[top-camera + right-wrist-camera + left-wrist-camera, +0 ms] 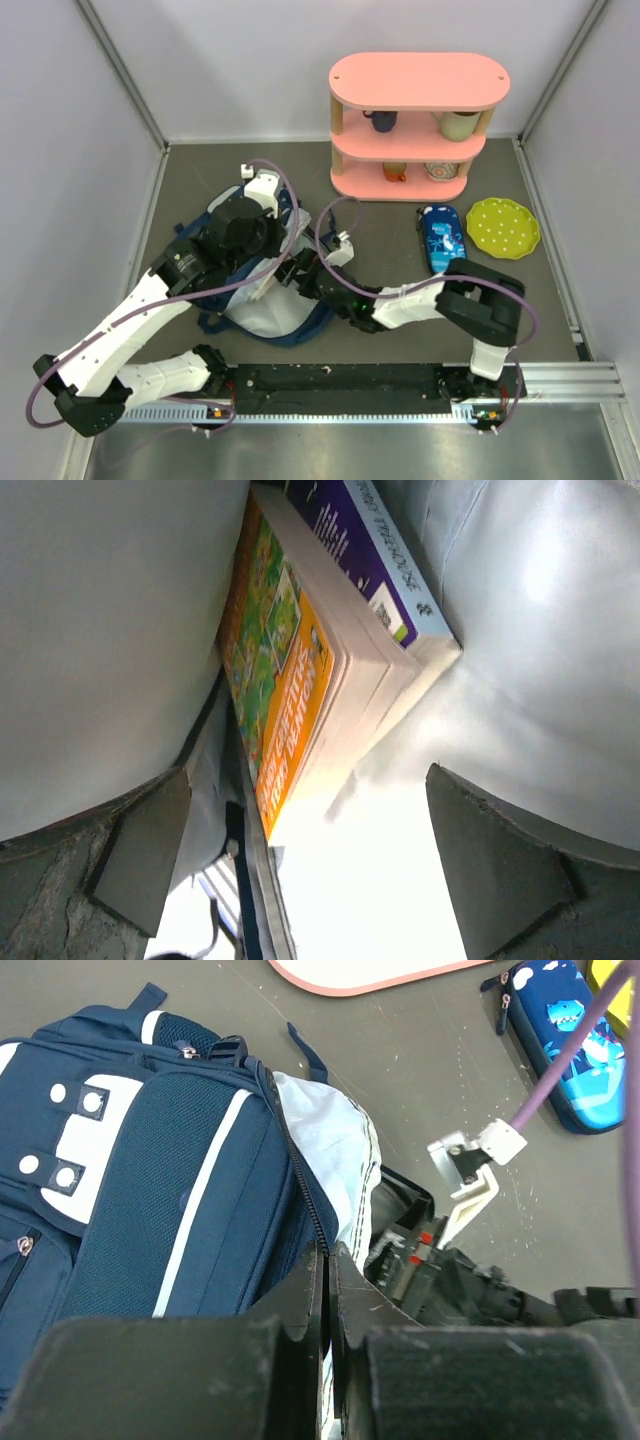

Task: Pack the student bag
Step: Place the book in the student bag, then adjust the student bag at the center of the board, then zip the student bag at the center of the board.

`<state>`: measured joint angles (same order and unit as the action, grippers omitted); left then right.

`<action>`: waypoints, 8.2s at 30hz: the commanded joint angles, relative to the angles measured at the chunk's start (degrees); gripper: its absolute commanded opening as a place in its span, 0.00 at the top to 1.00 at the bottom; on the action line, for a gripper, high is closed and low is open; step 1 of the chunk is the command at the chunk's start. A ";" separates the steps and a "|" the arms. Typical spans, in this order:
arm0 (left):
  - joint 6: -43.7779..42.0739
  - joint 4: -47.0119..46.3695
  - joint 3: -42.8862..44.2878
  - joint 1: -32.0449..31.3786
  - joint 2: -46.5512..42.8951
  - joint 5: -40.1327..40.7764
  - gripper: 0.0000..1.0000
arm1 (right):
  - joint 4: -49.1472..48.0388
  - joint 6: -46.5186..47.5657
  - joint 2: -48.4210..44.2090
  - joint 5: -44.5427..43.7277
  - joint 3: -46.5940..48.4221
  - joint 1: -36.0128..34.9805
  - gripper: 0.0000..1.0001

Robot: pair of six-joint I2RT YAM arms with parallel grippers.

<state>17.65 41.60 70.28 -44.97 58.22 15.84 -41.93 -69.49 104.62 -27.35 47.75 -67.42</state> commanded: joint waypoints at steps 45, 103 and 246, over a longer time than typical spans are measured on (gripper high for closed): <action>7.31 -3.46 -11.57 1.11 6.12 -3.97 1.00 | 51.16 30.21 -8.99 10.22 12.11 16.35 0.79; 4.76 -15.59 -9.11 -7.94 30.02 -5.63 1.00 | 50.98 12.63 -45.29 16.46 -14.17 18.46 0.31; 53.10 -14.26 -57.01 3.84 -24.73 12.91 0.33 | 28.66 15.97 -17.53 -6.56 -5.21 -12.82 0.50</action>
<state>68.90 32.18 15.33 -41.17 34.11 23.62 -7.40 -52.38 81.76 -25.58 38.24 -77.36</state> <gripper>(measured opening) 0.720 0.543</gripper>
